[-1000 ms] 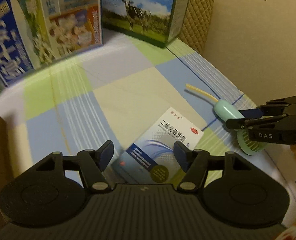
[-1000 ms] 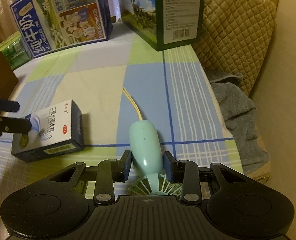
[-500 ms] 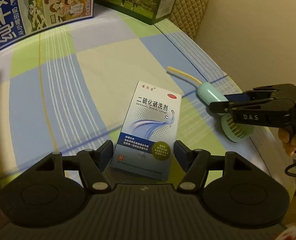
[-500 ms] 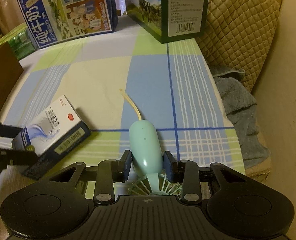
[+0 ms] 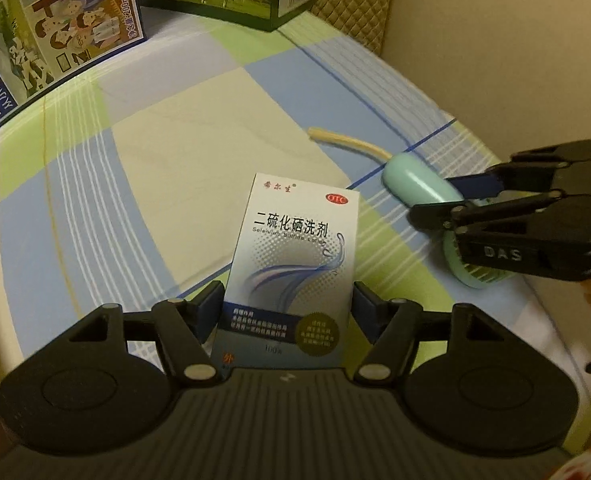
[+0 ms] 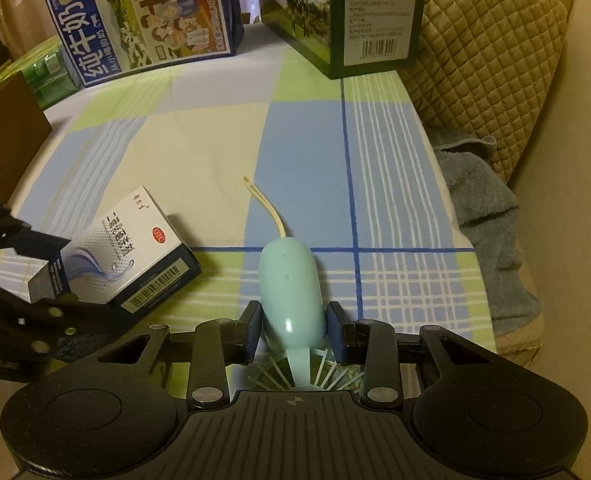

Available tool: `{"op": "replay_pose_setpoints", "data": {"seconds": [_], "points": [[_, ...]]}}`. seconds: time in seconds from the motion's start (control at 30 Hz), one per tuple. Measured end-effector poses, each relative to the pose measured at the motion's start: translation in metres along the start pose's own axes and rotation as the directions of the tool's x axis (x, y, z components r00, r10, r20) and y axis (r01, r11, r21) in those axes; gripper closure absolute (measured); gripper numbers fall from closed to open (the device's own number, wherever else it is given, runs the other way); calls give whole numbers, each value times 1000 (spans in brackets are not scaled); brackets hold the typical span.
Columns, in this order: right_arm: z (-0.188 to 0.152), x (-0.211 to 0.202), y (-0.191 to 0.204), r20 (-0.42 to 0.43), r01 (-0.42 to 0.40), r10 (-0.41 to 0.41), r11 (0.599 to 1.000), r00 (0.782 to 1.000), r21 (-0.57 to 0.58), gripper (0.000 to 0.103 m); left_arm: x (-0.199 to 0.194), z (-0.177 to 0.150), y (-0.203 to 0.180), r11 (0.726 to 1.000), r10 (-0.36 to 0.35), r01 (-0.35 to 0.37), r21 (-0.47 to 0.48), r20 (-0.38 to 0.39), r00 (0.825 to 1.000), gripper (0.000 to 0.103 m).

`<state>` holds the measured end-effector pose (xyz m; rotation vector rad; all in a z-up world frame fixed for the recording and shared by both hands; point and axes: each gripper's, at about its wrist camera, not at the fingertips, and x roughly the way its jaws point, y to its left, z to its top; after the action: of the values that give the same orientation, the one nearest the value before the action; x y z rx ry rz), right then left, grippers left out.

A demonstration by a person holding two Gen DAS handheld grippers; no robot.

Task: Organize rigid objects
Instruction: 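Lift the fan and medicine box and carry both over the shoebox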

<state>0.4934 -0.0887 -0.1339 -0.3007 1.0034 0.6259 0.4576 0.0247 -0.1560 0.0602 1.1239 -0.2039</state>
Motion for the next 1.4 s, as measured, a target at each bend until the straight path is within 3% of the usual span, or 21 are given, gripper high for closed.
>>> {"op": "replay_pose_setpoints", "data": {"seconds": [0.2,0.53,0.97,1.4], "points": [[-3,0,0,-2,2,-2,1000,1000,5,72,3,-8,-6,1000,18,-17,-6,19,1000,40],[-21,-11,28,-12,-40,39,998,999,-46,73,-18,-47,4,989,63,-60,-133,22,998,41],[-72,-34,95,-56,-153,145,971,988,-185,73,-69,-139,9,929,147,-145,-342,-19,989,40],[-82,-36,110,-54,-132,123,963,991,-234,73,-54,-129,7,929,165,-171,-327,-48,985,42]]}}
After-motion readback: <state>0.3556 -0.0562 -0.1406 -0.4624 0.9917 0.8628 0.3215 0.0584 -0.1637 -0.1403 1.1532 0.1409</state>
